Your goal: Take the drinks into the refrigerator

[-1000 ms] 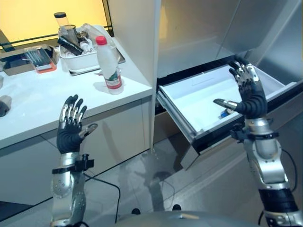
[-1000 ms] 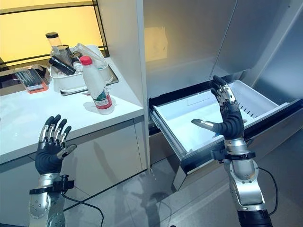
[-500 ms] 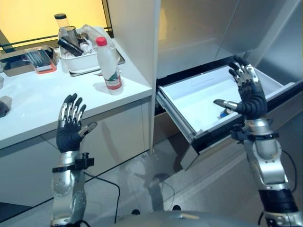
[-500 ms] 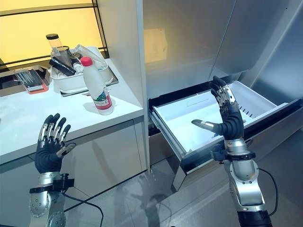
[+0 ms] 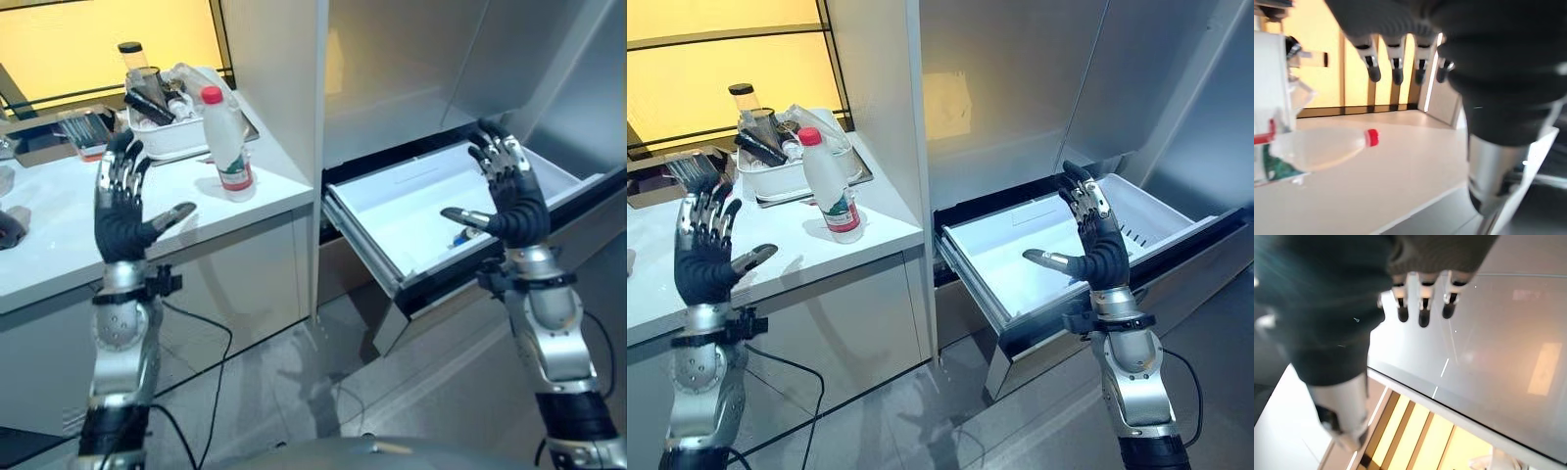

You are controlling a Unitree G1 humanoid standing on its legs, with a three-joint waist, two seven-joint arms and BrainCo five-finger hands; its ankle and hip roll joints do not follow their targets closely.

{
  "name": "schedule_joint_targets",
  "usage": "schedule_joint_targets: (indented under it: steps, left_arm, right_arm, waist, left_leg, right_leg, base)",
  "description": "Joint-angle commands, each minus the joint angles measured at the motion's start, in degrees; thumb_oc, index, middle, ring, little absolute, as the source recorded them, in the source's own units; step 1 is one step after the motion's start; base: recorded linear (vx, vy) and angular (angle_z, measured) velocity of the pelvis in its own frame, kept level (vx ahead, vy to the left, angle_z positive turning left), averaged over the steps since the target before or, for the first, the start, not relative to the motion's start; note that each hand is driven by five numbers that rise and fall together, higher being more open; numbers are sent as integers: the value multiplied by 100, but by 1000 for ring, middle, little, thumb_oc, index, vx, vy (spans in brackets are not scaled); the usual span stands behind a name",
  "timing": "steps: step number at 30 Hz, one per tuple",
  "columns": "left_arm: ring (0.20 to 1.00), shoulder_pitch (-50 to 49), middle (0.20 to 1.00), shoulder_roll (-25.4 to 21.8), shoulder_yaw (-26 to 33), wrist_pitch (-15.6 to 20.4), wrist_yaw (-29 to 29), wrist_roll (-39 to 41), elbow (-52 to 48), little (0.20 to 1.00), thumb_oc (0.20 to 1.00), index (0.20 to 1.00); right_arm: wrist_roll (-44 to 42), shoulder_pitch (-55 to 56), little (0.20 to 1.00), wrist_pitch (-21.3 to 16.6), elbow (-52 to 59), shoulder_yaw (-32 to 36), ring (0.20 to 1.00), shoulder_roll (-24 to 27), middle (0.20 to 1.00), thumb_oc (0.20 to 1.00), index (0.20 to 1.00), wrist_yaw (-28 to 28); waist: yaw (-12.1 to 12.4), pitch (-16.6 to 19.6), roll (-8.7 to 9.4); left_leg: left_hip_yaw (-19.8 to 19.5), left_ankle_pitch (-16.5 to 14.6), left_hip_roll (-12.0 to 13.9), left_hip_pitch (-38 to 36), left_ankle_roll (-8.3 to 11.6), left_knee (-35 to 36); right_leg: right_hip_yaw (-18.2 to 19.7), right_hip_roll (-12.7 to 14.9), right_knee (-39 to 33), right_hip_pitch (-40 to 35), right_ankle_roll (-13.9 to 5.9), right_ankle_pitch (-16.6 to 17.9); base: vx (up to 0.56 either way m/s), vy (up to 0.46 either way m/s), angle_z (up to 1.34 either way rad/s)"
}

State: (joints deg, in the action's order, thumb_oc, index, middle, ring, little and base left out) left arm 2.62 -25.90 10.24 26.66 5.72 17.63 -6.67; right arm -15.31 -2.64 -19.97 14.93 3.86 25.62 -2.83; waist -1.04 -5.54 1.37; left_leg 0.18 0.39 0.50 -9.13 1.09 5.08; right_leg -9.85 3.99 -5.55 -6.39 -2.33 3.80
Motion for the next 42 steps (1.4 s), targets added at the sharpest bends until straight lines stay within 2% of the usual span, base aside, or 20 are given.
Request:
schedule_joint_targets:
  steps: [1,2,10,14,20,24,31,42]
  left_arm:
    - [1000,576,1000,-514,85,86,181,51,495,1000,1000,1000]
    - [1000,775,1000,-709,42,-11,258,58,724,1000,1000,1000]
    - [1000,1613,1000,-1395,-234,-238,473,-89,1448,1000,1000,1000]
    - [1000,2025,1000,-1637,-520,-306,283,310,1896,1000,1000,1000]
    - [1000,2669,1000,-2008,-884,-337,298,555,2337,1000,1000,1000]
    - [1000,2753,1000,-1999,-880,-302,256,833,2317,1000,1000,1000]
    - [1000,2588,1000,-2271,-636,-258,104,1173,2392,1000,1000,1000]
    - [1000,2478,1000,-2369,-348,-264,188,1051,2870,1000,1000,1000]
  right_arm:
    - [-352,-618,1000,-64,-79,35,1000,178,1000,1000,1000,-120]
    - [-406,-661,1000,-11,-77,-33,1000,223,1000,1000,1000,-177]
    - [-540,-747,1000,96,-67,-172,1000,358,1000,1000,1000,-315]
    - [-700,-738,1000,135,44,-253,1000,443,1000,1000,1000,-431]
    - [-799,-775,1000,104,165,-379,1000,641,1000,1000,1000,-475]
    - [-819,-712,1000,70,248,-357,1000,706,1000,1000,1000,-521]
    - [-841,-628,1000,25,318,-272,1000,790,1000,1000,1000,-602]
    - [-938,-381,1000,13,449,-238,1000,719,1000,1000,1000,-812]
  waist:
    - [-212,112,60]
    - [-243,130,37]
    - [-343,165,0]
    - [-405,154,11]
    - [-467,13,73]
    - [-460,-92,138]
    - [-465,-298,206]
    - [-549,-333,277]
  left_leg:
    - [-229,-581,-133,-124,-207,-81]
    - [-203,-596,-129,-153,-201,-90]
    - [-109,-629,-124,-207,-181,-102]
    - [-75,-638,-121,-185,-178,-130]
    - [-26,-678,-93,-37,-176,-234]
    - [14,-764,-117,183,-195,-531]
    - [210,-980,-184,666,-193,-1179]
    - [461,-1205,-200,778,-215,-1500]
  right_leg:
    - [-101,127,313,-255,-205,-659]
    - [-66,122,302,-279,-206,-660]
    - [3,114,290,-311,-233,-656]
    - [49,106,293,-278,-250,-647]
    - [117,85,347,-114,-287,-642]
    - [188,97,382,2,-284,-623]
    - [435,130,368,220,-287,-528]
    - [727,117,318,272,-312,-479]
  base:
    - [35,24,-3]
    - [23,18,-4]
    - [12,10,-8]
    - [1,14,-4]
    - [-10,11,-9]
    - [-10,5,-4]
    - [-21,17,-13]
    - [12,16,-18]
